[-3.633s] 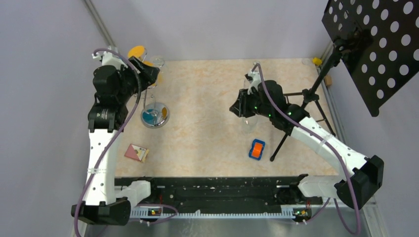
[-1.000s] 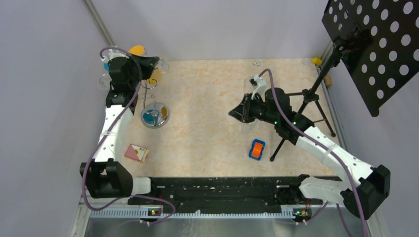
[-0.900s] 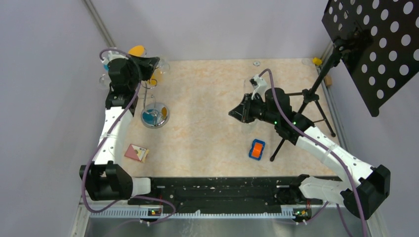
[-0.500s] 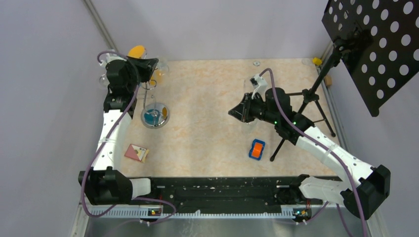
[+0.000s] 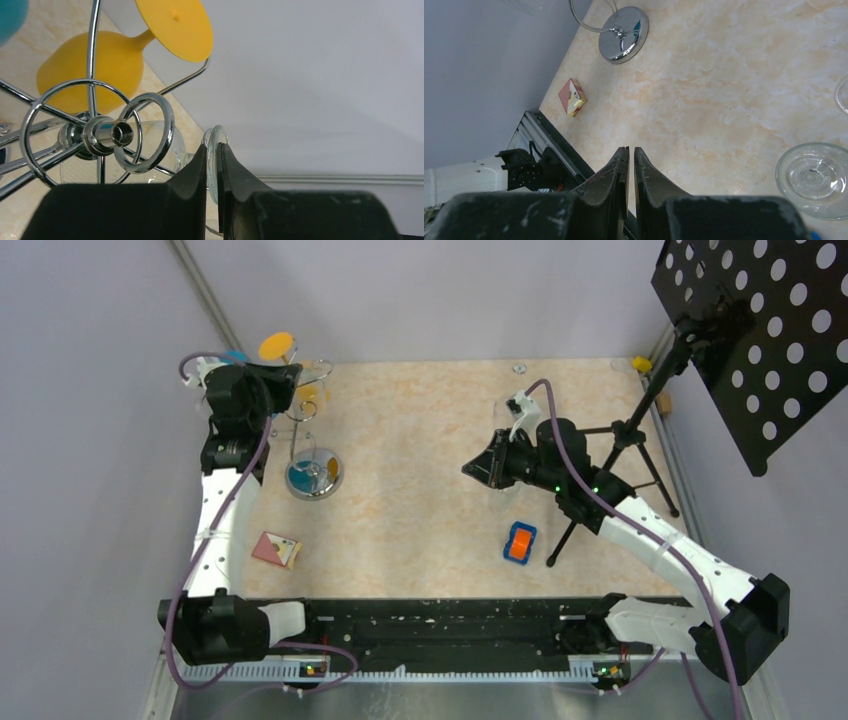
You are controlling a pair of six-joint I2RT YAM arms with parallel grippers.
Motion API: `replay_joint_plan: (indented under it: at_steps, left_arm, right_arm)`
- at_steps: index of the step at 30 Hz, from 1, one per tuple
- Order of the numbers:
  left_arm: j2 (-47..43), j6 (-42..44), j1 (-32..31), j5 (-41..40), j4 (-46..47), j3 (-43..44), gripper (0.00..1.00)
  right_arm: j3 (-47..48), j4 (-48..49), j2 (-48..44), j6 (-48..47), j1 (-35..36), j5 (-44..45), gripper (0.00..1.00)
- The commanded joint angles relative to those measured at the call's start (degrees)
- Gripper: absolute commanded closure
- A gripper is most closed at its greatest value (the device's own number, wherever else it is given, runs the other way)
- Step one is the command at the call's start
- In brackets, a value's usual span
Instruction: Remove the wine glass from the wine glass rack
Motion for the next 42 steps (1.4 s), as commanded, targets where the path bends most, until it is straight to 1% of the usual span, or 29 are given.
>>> replay_joint_plan:
  at_steps: [1,3,7,14,16,22,28,32,36,40,42]
  left_arm:
    - [-2.11,-1.83,0.85,-3.0,7.85,3.0,1.0]
    - [-1.25,-2.39,0.86,-4.09,8.34,3.49,1.0]
    - [0.06,-4.37,0.87,-6.86,13.38,2.45,1.0]
    - [2.7,-5.18,0.69,-5.22,18.04,2.41,1.0]
    - [3.13,-4.94,0.6,-3.32,19.27,2.06,1.0]
    - [4.5,-3.55,0.51,-1.83,21.7,1.17,1.0]
    - [6.3,-5.47,0.44,5.22,29.09,0.54,1.0]
    - [7.02,-7.32,0.42,7.28,31.0,0.3,1.0]
    - [7.88,-8.17,0.35,8.84,33.03,0.3,1.0]
    - [7.13,-8.71,0.34,6.2,29.77,-0.27,1.0]
    - [5.62,-9.25,0.19,2.53,27.19,-1.21,1.0]
  right_arm:
    - [-0.01,2.72,-1.63,0.46,-0.27,-0.64,0.9]
    - [0.17,2.66,-1.86,0.51,-0.27,-1.03,0.9]
    - [0.23,3.01,-2.34,0.88,-0.27,-1.35,0.9]
    - [0.08,2.58,-2.83,1.15,-0.27,-1.53,0.9]
    - [0.13,2.7,-2.8,1.17,-0.27,-1.62,0.9]
    - [0.15,3.29,-2.79,1.36,-0.27,-1.97,0.89]
    - [0.07,3.4,-2.88,1.76,-0.27,-2.23,0.89]
    - [0.05,3.59,-3.15,2.13,-0.27,-2.45,0.85]
    - [-0.17,4.16,-3.48,2.67,-0.27,-2.96,0.79]
    - [-0.45,4.78,-3.75,3.09,-0.27,-3.29,0.73]
    - [-0.52,4.95,-3.76,3.31,-0.27,-3.29,0.72]
